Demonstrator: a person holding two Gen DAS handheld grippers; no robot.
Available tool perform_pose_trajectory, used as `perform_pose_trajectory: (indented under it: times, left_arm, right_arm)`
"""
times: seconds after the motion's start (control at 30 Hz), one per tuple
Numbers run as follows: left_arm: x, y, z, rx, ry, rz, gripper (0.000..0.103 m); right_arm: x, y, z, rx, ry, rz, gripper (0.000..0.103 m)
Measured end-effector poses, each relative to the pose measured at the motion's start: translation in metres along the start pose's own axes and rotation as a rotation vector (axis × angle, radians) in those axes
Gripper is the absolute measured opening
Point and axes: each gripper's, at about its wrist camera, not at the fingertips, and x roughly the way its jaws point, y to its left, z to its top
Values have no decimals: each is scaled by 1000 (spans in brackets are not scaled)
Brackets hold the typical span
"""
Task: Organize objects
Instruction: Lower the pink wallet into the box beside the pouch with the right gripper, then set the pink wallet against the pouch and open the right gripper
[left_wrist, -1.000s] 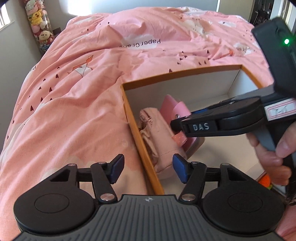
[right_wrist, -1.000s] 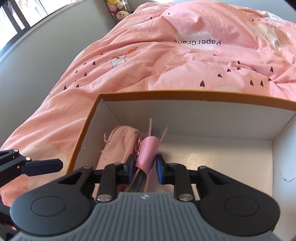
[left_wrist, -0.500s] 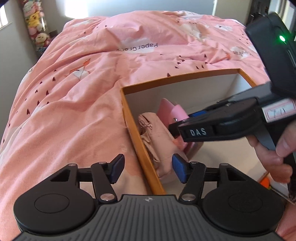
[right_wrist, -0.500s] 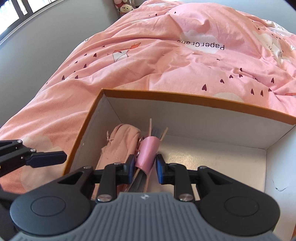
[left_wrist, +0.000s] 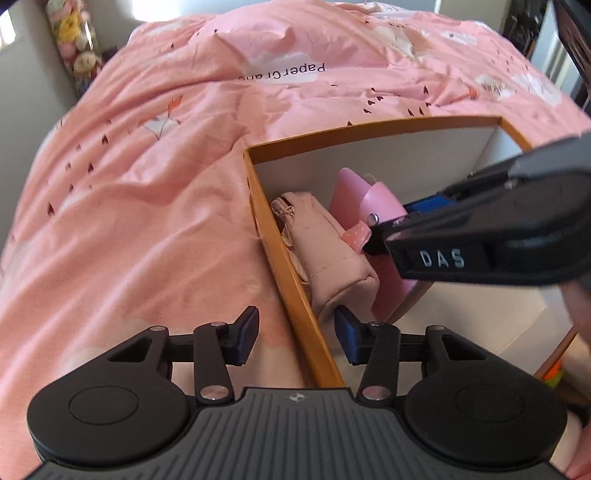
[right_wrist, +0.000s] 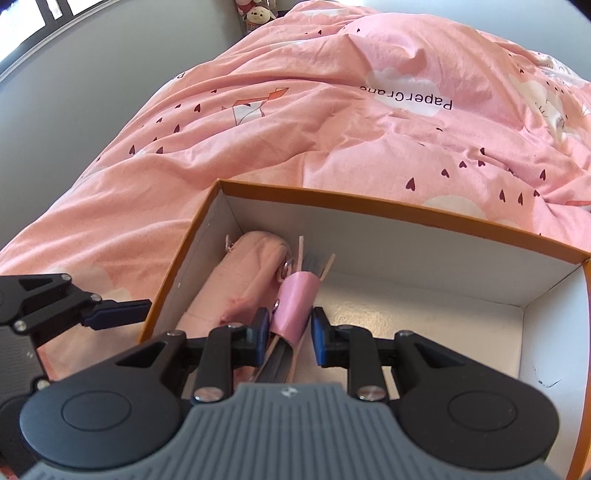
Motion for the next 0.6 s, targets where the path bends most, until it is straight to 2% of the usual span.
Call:
perform_pose_trajectory:
  times: [0.07, 0.2, 0.27, 0.37, 0.6]
  left_arm:
    - [1, 4, 0, -23, 2, -11, 56]
    - [2, 3, -2, -18, 5, -12, 56]
    - [3, 3, -3, -20, 10, -11, 55]
    - [4, 5, -4, -23, 14, -10, 54]
    - [4, 6, -6, -21, 14, -24, 50]
  right_arm:
    - [4, 3, 0, -24, 3, -32, 26]
    - [18, 11, 0, -108, 18, -173, 26]
    - [26, 12, 1, -125, 36, -190, 26]
    - [32, 13, 2, -118, 56, -163, 26]
    - [26, 10, 7, -61, 54, -23, 30]
